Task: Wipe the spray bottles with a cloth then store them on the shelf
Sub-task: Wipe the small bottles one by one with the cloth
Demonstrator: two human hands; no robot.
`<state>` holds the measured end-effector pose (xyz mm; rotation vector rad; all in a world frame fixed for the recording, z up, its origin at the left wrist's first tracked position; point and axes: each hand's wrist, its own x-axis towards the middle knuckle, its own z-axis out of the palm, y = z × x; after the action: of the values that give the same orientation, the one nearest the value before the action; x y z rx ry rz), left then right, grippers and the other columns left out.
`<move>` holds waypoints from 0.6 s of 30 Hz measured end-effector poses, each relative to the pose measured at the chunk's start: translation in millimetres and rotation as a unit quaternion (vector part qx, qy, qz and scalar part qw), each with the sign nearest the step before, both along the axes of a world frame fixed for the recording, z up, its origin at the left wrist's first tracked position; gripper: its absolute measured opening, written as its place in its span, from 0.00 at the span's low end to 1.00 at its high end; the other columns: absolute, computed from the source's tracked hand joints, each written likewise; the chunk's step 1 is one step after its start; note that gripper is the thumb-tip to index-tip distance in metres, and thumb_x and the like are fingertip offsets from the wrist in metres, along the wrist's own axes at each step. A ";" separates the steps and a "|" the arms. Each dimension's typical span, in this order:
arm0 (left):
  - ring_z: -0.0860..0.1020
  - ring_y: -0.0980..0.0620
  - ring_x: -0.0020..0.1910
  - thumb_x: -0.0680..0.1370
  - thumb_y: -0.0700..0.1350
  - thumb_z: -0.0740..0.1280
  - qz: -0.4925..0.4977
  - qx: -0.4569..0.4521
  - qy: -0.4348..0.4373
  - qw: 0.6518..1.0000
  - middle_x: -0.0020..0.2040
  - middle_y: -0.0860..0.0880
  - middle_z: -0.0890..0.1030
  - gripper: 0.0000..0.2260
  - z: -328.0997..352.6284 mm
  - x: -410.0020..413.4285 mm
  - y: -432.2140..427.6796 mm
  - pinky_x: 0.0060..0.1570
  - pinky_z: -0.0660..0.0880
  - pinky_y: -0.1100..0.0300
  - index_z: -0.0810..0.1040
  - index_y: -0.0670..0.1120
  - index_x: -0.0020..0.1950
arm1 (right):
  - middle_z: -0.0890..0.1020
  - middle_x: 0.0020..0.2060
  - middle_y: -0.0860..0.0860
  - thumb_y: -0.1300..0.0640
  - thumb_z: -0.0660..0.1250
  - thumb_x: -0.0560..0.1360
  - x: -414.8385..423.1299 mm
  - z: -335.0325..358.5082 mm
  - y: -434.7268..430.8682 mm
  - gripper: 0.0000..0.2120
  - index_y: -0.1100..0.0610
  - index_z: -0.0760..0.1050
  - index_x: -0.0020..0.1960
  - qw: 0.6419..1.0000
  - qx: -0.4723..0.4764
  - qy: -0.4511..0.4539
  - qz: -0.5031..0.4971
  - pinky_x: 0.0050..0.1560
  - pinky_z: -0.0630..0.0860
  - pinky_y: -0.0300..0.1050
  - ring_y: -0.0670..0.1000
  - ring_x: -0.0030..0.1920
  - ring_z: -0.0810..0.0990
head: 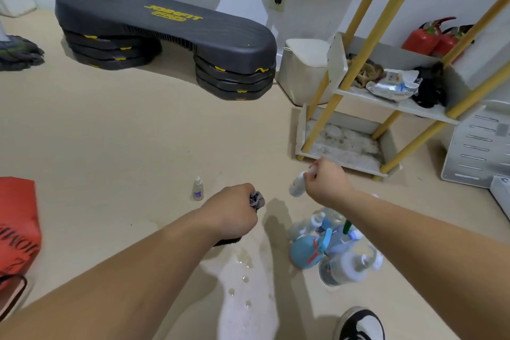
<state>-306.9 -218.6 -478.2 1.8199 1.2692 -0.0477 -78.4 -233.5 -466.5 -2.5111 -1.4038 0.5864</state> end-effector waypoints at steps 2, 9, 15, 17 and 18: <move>0.82 0.45 0.52 0.76 0.41 0.55 -0.007 -0.002 0.016 1.000 0.53 0.52 0.82 0.11 -14.4 2.5 7.7 0.55 0.61 0.55 0.73 0.53 0.50 | 0.81 0.53 0.65 0.57 0.63 0.80 -1.1 -25.2 9.6 0.15 0.66 0.76 0.60 0.999 -0.037 -0.015 0.022 0.51 0.80 0.57 0.64 0.52 0.81; 0.71 0.55 0.36 0.79 0.37 0.56 0.022 -0.023 0.018 0.999 0.40 0.61 0.75 0.11 -56.0 7.7 27.6 0.42 0.70 0.58 0.69 0.53 0.42 | 0.78 0.58 0.56 0.56 0.62 0.80 4.2 -107.2 26.4 0.13 0.59 0.73 0.62 0.989 -0.126 -0.027 0.070 0.49 0.75 0.47 0.58 0.54 0.79; 0.75 0.51 0.39 0.80 0.42 0.57 0.015 -0.039 0.048 0.998 0.42 0.56 0.79 0.09 -79.5 26.2 36.8 0.40 0.70 0.59 0.71 0.54 0.44 | 0.76 0.59 0.57 0.58 0.59 0.81 21.5 -151.7 19.6 0.11 0.59 0.71 0.63 0.983 -0.151 -0.055 0.091 0.48 0.71 0.47 0.58 0.59 0.78; 0.74 0.53 0.38 0.81 0.41 0.57 0.010 -0.034 0.047 0.998 0.40 0.57 0.78 0.10 -83.7 34.0 38.8 0.38 0.69 0.61 0.71 0.54 0.44 | 0.76 0.59 0.57 0.58 0.60 0.81 28.5 -159.1 17.6 0.11 0.59 0.71 0.62 0.981 -0.153 -0.070 0.100 0.48 0.73 0.48 0.58 0.58 0.79; 0.74 0.54 0.37 0.81 0.41 0.58 0.010 -0.032 0.046 0.998 0.39 0.58 0.77 0.10 -85.4 37.4 39.5 0.37 0.69 0.61 0.71 0.54 0.43 | 0.76 0.59 0.57 0.58 0.60 0.81 31.4 -162.0 17.0 0.11 0.59 0.71 0.63 0.980 -0.155 -0.073 0.103 0.48 0.75 0.48 0.58 0.57 0.79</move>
<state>-269.5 -179.1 -563.6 1.7669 1.3333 -0.1615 -47.1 -216.5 -628.5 -2.7123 -1.7645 0.7221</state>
